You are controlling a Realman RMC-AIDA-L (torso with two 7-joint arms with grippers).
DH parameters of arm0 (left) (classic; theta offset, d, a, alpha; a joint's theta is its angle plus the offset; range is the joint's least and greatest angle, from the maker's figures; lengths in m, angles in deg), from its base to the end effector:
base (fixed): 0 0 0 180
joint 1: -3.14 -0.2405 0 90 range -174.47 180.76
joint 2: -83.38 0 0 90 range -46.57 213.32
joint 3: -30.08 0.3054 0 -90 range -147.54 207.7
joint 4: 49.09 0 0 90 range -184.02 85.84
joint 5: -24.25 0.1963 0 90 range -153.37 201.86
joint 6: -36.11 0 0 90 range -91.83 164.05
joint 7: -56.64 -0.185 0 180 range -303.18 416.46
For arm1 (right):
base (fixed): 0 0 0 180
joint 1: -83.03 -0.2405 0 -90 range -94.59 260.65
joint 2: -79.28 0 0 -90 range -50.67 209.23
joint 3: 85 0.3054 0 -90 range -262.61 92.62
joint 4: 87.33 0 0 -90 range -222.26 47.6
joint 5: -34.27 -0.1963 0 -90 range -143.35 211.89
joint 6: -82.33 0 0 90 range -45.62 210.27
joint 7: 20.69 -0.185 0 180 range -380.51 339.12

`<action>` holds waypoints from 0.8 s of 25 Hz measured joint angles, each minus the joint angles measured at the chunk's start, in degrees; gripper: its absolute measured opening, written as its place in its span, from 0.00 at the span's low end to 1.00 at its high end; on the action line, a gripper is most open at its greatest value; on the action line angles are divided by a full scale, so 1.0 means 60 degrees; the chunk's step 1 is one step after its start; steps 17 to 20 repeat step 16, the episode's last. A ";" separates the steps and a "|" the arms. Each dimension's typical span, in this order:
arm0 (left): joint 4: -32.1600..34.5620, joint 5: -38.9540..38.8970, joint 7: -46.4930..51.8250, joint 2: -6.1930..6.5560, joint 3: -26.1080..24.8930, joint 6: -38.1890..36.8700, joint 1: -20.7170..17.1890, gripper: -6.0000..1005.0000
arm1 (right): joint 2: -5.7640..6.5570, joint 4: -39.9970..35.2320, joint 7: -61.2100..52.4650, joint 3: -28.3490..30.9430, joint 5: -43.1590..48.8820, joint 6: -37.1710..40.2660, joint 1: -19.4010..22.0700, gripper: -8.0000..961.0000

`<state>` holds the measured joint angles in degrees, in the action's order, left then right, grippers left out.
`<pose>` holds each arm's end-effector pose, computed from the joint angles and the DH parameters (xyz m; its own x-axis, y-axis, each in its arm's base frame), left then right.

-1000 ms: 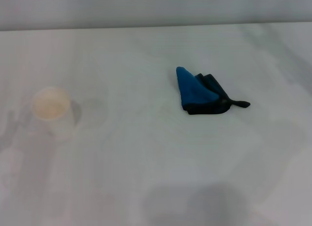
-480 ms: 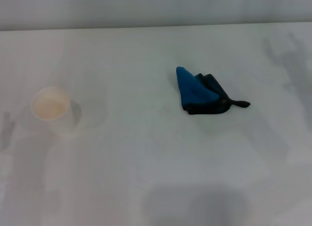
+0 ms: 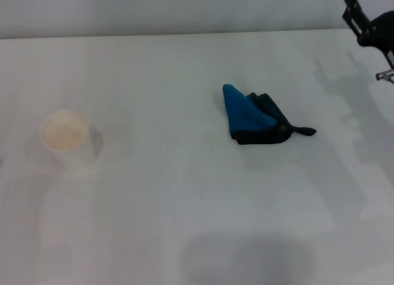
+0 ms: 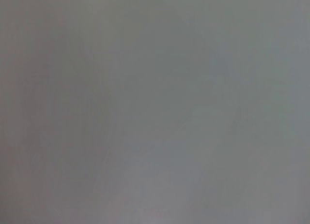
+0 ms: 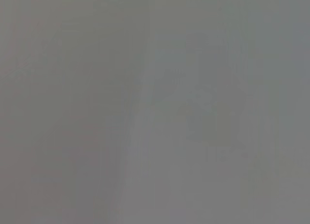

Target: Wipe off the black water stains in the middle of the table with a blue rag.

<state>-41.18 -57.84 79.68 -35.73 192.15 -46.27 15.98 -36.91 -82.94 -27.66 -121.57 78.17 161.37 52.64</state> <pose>-0.4029 0.2865 -0.0100 0.4814 -0.0948 0.8714 0.8752 -0.0025 -0.4838 0.3435 0.3966 0.0134 0.7653 0.2053 -0.6101 -0.5976 -0.1259 -0.7919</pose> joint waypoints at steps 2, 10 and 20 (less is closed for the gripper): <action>-0.0086 0.0000 -0.0001 0.0001 0.0000 0.0013 -0.0007 0.87 | 0.0000 0.0091 0.0000 0.0003 0.0049 -0.0247 0.0022 0.86; -0.0250 0.0001 -0.0002 0.0002 0.0003 0.0032 -0.0015 0.87 | 0.0000 0.0376 -0.0010 0.0065 0.0061 -0.0545 0.0074 0.86; -0.0398 0.0018 -0.0003 0.0012 0.0017 0.0034 -0.0021 0.87 | 0.0000 0.0510 -0.0152 0.0110 0.0060 -0.0467 0.0123 0.86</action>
